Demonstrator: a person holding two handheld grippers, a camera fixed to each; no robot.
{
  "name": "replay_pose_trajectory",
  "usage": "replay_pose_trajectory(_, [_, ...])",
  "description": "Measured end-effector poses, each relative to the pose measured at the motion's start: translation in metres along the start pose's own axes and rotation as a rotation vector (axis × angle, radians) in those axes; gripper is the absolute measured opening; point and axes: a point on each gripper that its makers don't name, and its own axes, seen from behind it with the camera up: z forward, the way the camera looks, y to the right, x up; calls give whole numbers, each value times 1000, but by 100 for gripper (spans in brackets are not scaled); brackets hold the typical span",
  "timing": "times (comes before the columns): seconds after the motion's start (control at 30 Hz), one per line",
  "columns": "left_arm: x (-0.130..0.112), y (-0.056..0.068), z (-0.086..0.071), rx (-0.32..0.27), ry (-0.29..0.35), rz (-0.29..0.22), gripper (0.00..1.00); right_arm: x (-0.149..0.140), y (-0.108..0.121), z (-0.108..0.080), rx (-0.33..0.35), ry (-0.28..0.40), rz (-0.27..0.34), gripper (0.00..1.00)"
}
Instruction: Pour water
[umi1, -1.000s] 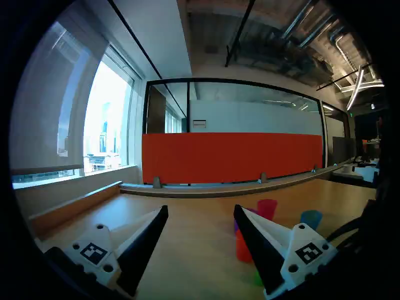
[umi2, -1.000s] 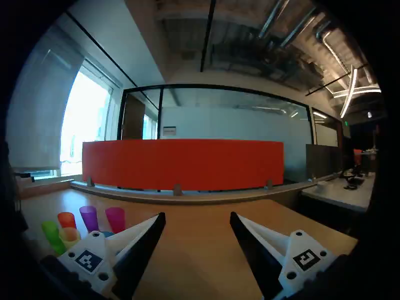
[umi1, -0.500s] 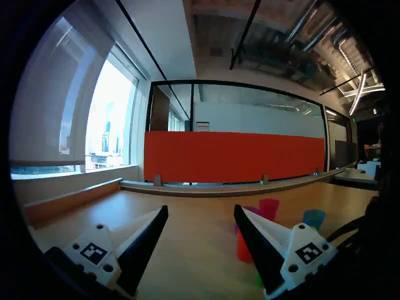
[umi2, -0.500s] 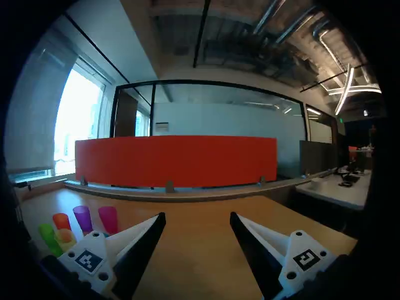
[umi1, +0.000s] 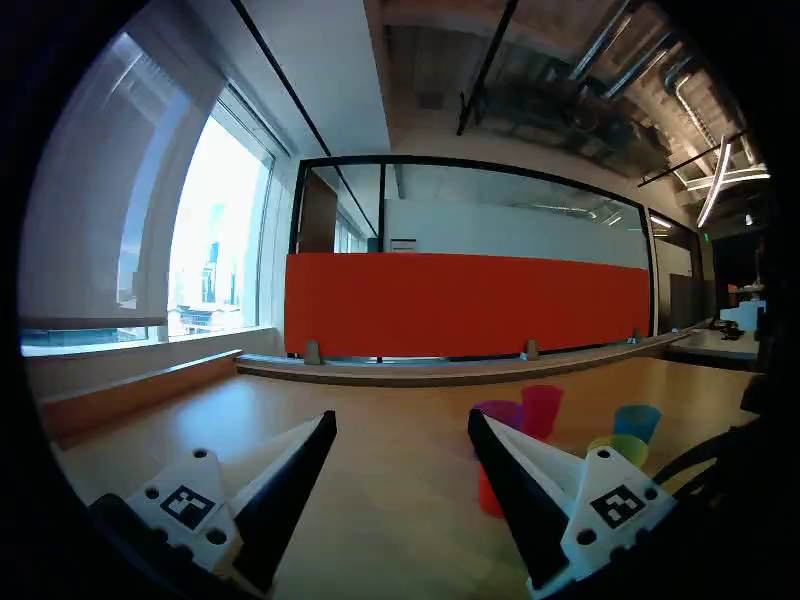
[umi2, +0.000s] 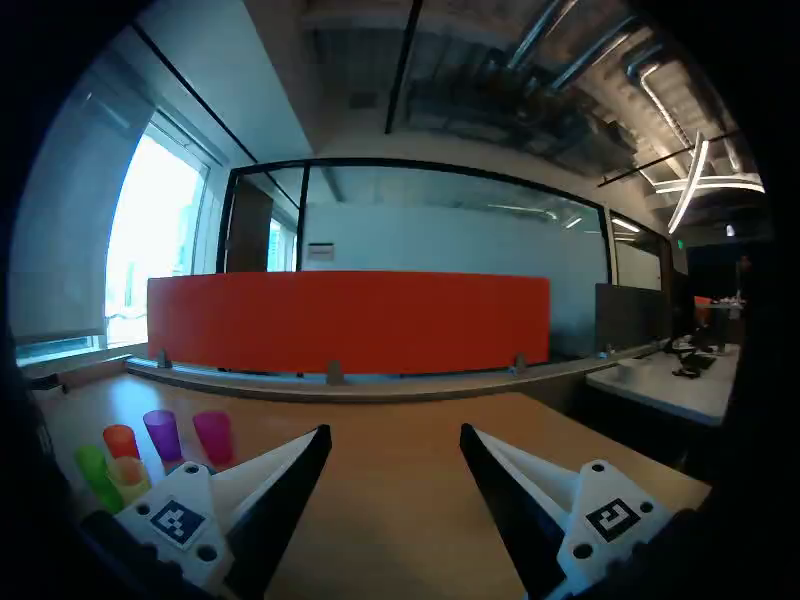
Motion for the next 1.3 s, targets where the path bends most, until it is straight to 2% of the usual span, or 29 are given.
replay_pose_trajectory(0.8, [-17,-1,5,-2,-44,16,98,7,8,-1,-16,5,-9,100])
replay_pose_trajectory(1.3, [-18,-5,7,12,-54,19,98,9,2,-5,1,15,-7,100])
